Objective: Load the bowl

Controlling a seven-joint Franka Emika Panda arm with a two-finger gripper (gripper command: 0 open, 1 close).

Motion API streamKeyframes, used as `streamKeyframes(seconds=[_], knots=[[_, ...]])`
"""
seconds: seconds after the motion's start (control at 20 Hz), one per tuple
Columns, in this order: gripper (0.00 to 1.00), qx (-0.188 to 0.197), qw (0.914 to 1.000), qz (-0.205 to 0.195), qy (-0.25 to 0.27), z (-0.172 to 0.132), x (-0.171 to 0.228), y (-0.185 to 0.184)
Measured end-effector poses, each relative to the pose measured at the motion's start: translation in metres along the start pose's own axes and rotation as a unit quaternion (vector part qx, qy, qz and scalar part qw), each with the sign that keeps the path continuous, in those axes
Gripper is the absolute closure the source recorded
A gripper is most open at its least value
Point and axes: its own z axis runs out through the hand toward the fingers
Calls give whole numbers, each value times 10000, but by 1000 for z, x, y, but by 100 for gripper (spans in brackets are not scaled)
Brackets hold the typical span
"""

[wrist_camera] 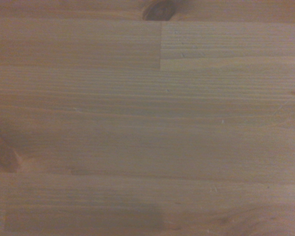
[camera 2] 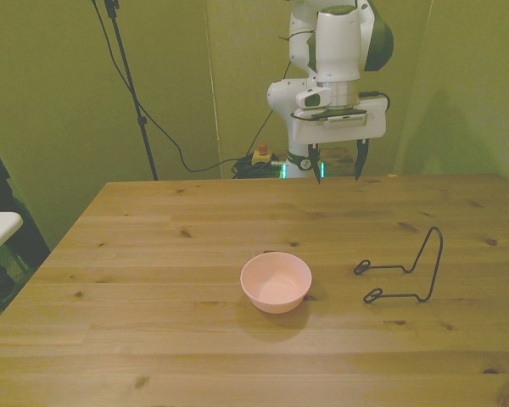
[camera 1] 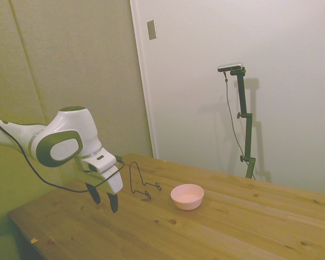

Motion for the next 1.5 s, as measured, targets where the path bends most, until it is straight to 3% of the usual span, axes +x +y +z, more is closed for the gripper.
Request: streamKeyframes(seconds=[0.25, 0.75, 1.1, 1.5], knots=[[0, -106, 9999, 9, 107, -3, 12, -5], [0, -7, 9963, 549, 663, -40, 121, -47], [0, -79, 9932, 906, 730, -15, 184, -76], [0, -306, 9908, 1065, 779, 31, 204, -113]])
